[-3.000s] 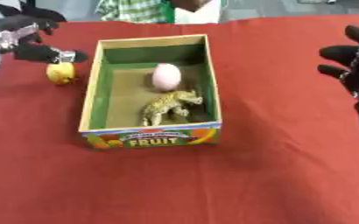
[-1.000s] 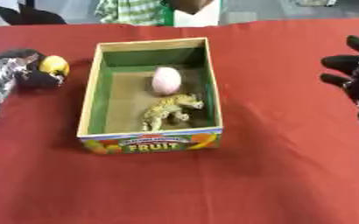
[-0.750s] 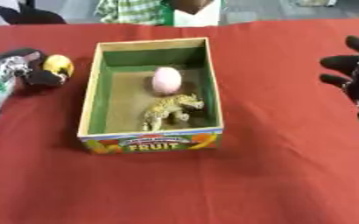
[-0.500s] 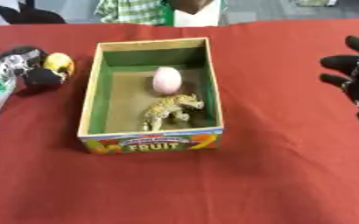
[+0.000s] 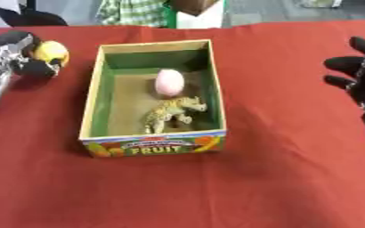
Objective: Pick up objects on the table and place them in the box.
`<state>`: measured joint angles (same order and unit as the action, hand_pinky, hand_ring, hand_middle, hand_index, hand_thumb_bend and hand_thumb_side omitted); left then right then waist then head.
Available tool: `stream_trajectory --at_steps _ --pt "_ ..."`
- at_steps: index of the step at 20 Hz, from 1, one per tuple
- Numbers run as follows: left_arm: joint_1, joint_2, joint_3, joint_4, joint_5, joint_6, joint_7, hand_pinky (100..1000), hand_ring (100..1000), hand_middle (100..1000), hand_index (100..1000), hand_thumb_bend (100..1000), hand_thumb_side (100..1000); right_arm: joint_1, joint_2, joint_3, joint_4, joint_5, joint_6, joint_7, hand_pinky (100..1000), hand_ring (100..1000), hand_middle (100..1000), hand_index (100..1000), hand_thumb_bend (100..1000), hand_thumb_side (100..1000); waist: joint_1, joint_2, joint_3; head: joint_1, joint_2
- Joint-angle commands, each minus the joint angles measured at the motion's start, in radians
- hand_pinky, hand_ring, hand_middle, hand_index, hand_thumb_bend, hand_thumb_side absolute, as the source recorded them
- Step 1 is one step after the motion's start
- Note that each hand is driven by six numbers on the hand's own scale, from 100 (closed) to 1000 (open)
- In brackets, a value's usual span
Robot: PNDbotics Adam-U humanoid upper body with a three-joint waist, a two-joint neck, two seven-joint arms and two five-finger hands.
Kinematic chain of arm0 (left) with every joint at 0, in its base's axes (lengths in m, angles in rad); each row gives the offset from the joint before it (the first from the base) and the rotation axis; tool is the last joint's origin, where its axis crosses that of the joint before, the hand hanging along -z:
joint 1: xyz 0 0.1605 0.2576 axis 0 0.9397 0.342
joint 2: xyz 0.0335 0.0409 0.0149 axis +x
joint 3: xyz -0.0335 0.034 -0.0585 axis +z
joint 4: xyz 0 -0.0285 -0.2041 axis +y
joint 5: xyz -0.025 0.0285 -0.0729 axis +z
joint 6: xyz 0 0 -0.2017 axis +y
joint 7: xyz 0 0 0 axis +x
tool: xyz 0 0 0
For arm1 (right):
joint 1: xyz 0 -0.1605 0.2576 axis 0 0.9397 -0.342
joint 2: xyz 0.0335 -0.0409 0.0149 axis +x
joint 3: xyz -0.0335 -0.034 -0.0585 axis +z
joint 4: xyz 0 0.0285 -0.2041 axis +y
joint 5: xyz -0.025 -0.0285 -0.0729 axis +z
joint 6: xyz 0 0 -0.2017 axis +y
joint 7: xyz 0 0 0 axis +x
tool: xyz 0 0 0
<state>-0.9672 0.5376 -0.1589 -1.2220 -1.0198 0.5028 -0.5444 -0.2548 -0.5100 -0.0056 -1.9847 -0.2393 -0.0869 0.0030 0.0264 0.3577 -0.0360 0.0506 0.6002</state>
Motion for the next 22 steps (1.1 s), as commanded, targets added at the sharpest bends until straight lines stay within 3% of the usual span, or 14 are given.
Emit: stream_trajectory --at_steps 1,7,12,15,17,22 --pt "-0.022 0.036 0.006 -0.054 -0.046 -0.009 -0.026 384 571 606 659 100 261 -0.006 -0.012 -0.007 -0.015 -0.004 0.001 -0.001 849 883 733 967 100 1000 0.000 -0.029 -0.001 -0.001 -0.011" --pt "-0.026 0.040 0.008 -0.124 -0.059 -0.006 -0.047 377 565 610 652 100 258 -0.005 -0.012 -0.007 -0.015 -0.005 0.003 -0.001 849 883 732 967 100 1000 0.003 -0.032 -0.001 -0.001 -0.010" --pt "-0.026 0.038 0.007 -0.124 -0.040 0.013 -0.085 407 633 716 760 100 319 -0.003 -0.011 -0.007 -0.015 -0.006 0.004 -0.001 850 883 730 967 100 1000 0.004 -0.036 -0.003 0.000 -0.013" --pt "-0.025 0.039 0.007 -0.136 -0.029 0.012 -0.089 376 587 634 676 100 257 -0.003 -0.010 -0.008 -0.015 -0.007 0.005 -0.002 850 883 730 967 100 1000 0.004 -0.037 -0.004 -0.001 -0.014" --pt "-0.025 0.042 0.007 -0.156 -0.023 0.012 -0.073 344 535 566 603 100 270 -0.003 -0.010 -0.008 -0.015 -0.006 0.006 -0.003 850 883 730 967 100 1000 0.004 -0.037 -0.003 -0.001 -0.014" --pt "-0.024 0.049 -0.012 -0.261 0.017 -0.020 -0.050 319 509 523 516 100 283 -0.003 -0.010 -0.008 -0.015 -0.006 0.007 -0.004 851 883 729 967 100 1000 0.004 -0.037 -0.002 -0.002 -0.011"
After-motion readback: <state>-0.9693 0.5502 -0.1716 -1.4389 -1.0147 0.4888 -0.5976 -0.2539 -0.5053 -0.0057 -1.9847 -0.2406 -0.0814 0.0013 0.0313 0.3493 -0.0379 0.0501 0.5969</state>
